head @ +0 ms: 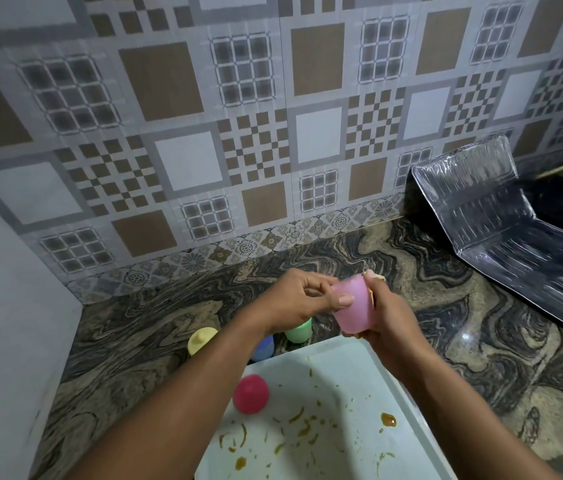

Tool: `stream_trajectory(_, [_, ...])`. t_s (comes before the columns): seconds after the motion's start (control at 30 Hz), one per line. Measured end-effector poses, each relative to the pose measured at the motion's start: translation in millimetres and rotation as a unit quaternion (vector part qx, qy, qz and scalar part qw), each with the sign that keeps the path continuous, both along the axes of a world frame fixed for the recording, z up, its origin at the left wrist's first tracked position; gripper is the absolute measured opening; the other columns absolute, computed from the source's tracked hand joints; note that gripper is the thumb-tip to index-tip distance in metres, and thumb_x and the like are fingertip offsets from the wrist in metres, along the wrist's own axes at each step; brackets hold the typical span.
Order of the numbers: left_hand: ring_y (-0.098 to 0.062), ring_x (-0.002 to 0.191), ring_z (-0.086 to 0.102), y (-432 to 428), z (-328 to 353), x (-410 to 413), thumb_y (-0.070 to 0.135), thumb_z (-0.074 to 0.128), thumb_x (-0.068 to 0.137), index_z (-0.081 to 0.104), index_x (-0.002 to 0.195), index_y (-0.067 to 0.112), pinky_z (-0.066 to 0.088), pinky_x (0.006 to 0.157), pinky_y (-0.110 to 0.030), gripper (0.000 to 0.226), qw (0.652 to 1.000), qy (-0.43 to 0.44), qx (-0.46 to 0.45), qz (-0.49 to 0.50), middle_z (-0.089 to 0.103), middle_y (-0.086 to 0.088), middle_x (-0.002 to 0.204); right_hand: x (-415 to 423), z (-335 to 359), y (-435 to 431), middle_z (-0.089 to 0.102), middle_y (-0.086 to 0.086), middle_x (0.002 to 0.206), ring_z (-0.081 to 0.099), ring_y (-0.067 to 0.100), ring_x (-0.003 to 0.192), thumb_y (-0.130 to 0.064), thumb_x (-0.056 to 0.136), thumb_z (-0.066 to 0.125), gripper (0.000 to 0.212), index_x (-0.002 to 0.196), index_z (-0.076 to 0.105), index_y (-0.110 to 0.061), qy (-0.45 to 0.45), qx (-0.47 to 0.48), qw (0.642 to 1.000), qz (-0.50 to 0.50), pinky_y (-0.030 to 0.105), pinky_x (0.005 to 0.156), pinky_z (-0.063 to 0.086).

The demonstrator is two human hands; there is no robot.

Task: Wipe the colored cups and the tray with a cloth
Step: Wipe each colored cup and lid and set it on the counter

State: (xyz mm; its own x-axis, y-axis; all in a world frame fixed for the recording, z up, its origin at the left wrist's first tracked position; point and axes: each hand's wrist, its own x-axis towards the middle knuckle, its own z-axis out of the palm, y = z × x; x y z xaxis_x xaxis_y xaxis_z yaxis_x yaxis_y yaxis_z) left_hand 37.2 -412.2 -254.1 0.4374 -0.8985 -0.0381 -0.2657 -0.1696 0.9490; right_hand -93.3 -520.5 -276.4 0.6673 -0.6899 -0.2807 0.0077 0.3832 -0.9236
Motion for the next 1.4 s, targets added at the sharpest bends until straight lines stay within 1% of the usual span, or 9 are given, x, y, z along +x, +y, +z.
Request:
stream_trajectory(0.17, [-0.017, 0.113, 0.069, -6.0, -14.0, -5.6, 0.04, 0.088, 0.072, 0.076, 0.075, 0.017, 0.054, 0.099, -0.051, 0.026, 0.986, -0.021, -0.124, 0.11, 0.073, -0.001, 0.119, 6.9, 4.2, 7.1, 0.071, 0.024, 0.112, 0.065, 0.035, 0.09, -0.035, 0.104, 0.041, 0.044, 0.121, 0.063, -0.001, -0.071, 0.165, 0.983, -0.042, 0.043, 0.072, 0.054])
stream_trajectory(0.3, [0.002, 0.101, 0.063, -6.8, -23.3, -15.7, 0.034, 0.091, 0.07, 0.059, 0.125, 0.023, 0.051, 0.089, -0.018, 0.065, 0.974, -0.085, -0.137, 0.158, 0.065, 0.009, 0.113, 12.6, 1.2, 12.5, 0.066, 0.028, 0.122, 0.063, 0.036, 0.101, -0.034, 0.102, 0.044, 0.045, 0.127, 0.06, 0.0, -0.083, 0.188, 0.976, -0.071, 0.049, 0.083, 0.051])
stream_trajectory(0.4, [-0.008, 0.106, 0.058, -3.8, -20.4, -15.3, 0.042, 0.086, 0.07, 0.04, 0.147, 0.031, 0.047, 0.094, -0.022, 0.09, 0.973, -0.193, -0.076, 0.103, 0.056, 0.007, 0.116, 11.0, -2.1, 14.2, 0.072, 0.021, 0.1, 0.066, 0.03, 0.083, -0.028, 0.101, 0.048, 0.027, 0.104, 0.069, -0.011, -0.081, 0.174, 0.979, -0.073, 0.038, 0.07, 0.051])
stream_trajectory(0.53, [-0.01, 0.107, 0.053, -2.6, -14.1, -5.4, 0.041, 0.085, 0.07, 0.058, 0.132, 0.026, 0.045, 0.096, -0.029, 0.069, 0.949, -0.311, -0.049, 0.012, 0.049, 0.004, 0.117, 8.9, -3.6, 18.1, 0.068, 0.008, 0.072, 0.059, 0.021, 0.066, -0.021, 0.1, 0.048, 0.023, 0.085, 0.066, -0.017, -0.08, 0.139, 0.985, -0.065, 0.034, 0.063, 0.043])
stream_trajectory(0.63, [-0.012, 0.112, 0.053, -3.1, -10.7, -5.6, 0.028, 0.085, 0.072, 0.058, 0.129, 0.03, 0.048, 0.098, -0.036, 0.063, 0.936, -0.347, -0.055, -0.03, 0.044, 0.007, 0.121, 9.8, -1.0, 16.7, 0.063, 0.013, 0.086, 0.056, 0.023, 0.076, -0.02, 0.099, 0.047, 0.019, 0.097, 0.064, -0.014, -0.077, 0.141, 0.986, -0.052, 0.033, 0.061, 0.04])
stream_trajectory(0.9, [-0.007, 0.111, 0.056, 0.1, -9.8, -10.6, 0.053, 0.087, 0.068, 0.054, 0.133, 0.035, 0.046, 0.097, -0.027, 0.075, 0.955, -0.291, -0.022, 0.046, 0.053, 0.01, 0.124, 7.5, 1.2, 11.0, 0.063, 0.017, 0.088, 0.058, 0.027, 0.078, -0.027, 0.1, 0.049, 0.026, 0.099, 0.069, -0.01, -0.069, 0.042, 0.996, -0.048, 0.038, 0.066, 0.044])
stream_trajectory(1.13, [-0.009, 0.122, 0.054, 5.9, -13.5, -1.1, 0.032, 0.086, 0.074, 0.056, 0.138, 0.031, 0.042, 0.107, -0.031, 0.071, 0.95, -0.309, -0.016, -0.03, 0.056, 0.011, 0.133, 8.7, -4.4, 7.7, 0.067, 0.021, 0.099, 0.061, 0.031, 0.085, -0.029, 0.101, 0.046, 0.034, 0.109, 0.068, -0.004, -0.037, 0.0, 0.999, -0.035, 0.038, 0.062, 0.045])
stream_trajectory(1.3, [-0.013, 0.112, 0.06, 2.7, -15.2, -6.8, 0.055, 0.084, 0.07, 0.05, 0.141, 0.03, 0.052, 0.097, -0.033, 0.083, 0.966, -0.252, -0.001, 0.064, 0.058, 0.005, 0.131, 17.5, -5.0, 7.4, 0.066, 0.018, 0.088, 0.06, 0.027, 0.077, -0.029, 0.103, 0.045, 0.037, 0.107, 0.066, 0.001, -0.035, -0.028, 0.998, -0.044, 0.034, 0.062, 0.045])
stream_trajectory(1.4, [-0.016, 0.103, 0.062, 2.1, -19.3, -6.8, 0.038, 0.085, 0.074, 0.055, 0.134, 0.027, 0.055, 0.091, -0.039, 0.068, 0.96, -0.272, -0.029, 0.056, 0.061, 0.003, 0.122, 18.9, -3.1, 7.8, 0.064, 0.014, 0.084, 0.06, 0.019, 0.068, -0.024, 0.104, 0.041, 0.033, 0.105, 0.066, -0.002, -0.032, -0.043, 0.998, -0.037, 0.029, 0.054, 0.044])
